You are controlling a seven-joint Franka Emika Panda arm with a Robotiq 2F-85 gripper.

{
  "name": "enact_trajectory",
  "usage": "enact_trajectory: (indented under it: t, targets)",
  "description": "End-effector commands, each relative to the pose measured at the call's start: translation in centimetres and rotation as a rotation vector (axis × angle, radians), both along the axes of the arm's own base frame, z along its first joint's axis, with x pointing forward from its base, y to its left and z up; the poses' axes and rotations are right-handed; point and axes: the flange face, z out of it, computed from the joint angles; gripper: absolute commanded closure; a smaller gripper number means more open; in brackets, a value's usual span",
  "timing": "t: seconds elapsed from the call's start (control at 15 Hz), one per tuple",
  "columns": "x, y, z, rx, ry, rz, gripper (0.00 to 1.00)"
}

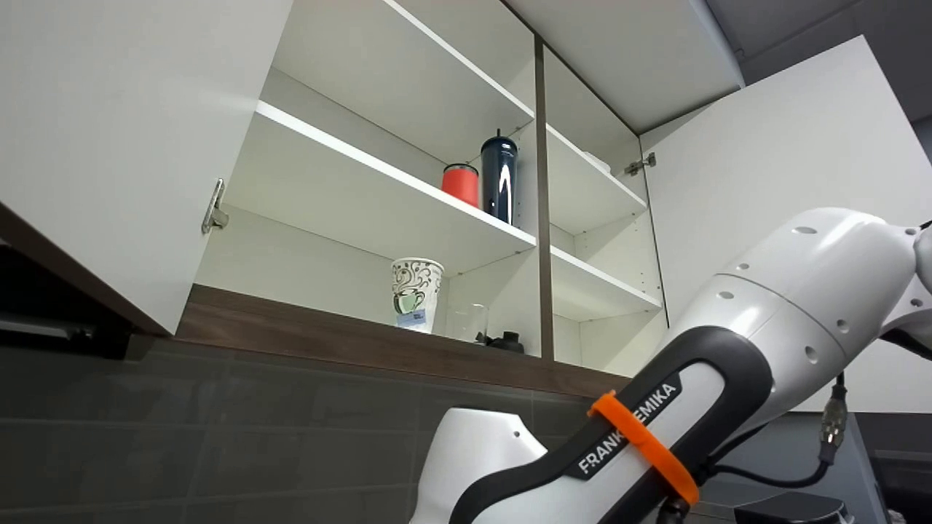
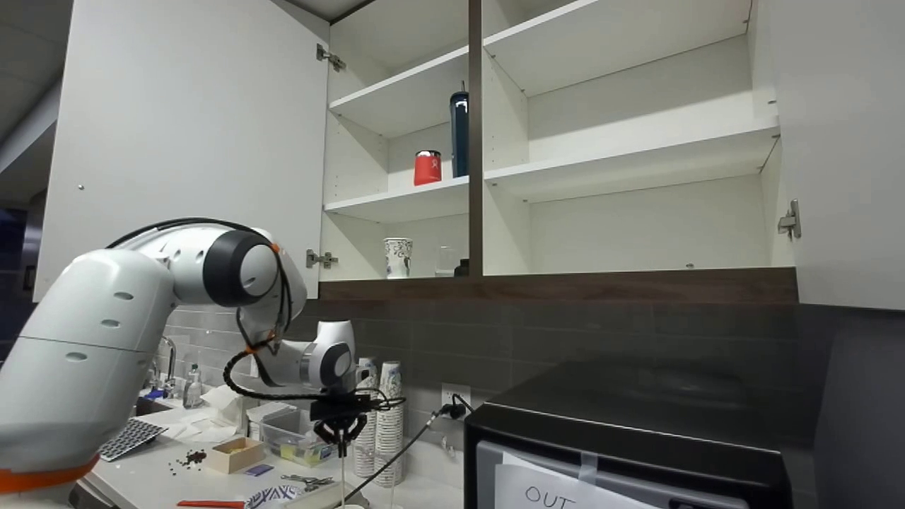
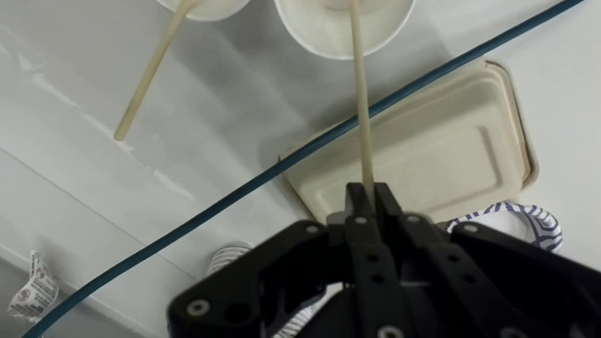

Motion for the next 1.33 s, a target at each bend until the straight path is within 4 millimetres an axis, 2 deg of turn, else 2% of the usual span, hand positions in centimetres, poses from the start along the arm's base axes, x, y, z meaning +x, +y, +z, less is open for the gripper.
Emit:
enact_trajectory:
  t: [0.0,0.4,0.6,0.73,0.87,1.07,1.27]
  targets:
    - [-3.0,-1.2,3.0,-0.03,-0.028,-0.018,0.98]
    - [-5.3,-2.2,7.0,-0.02,-0.111,-0.022,0.98]
    - [-5.2,-3.1,8.1,-0.023,-0.153,-0.036,0.98]
    - [-4.5,-3.9,8.4,-0.02,-0.179,-0.043,0.98]
    - [-3.6,-4.5,8.4,-0.008,-0.209,-0.039,0.98]
    - [-2.2,-5.0,7.4,0.017,-0.224,-0.036,0.98]
    - [-0.8,-5.7,5.1,0.033,-0.217,-0.039,0.98]
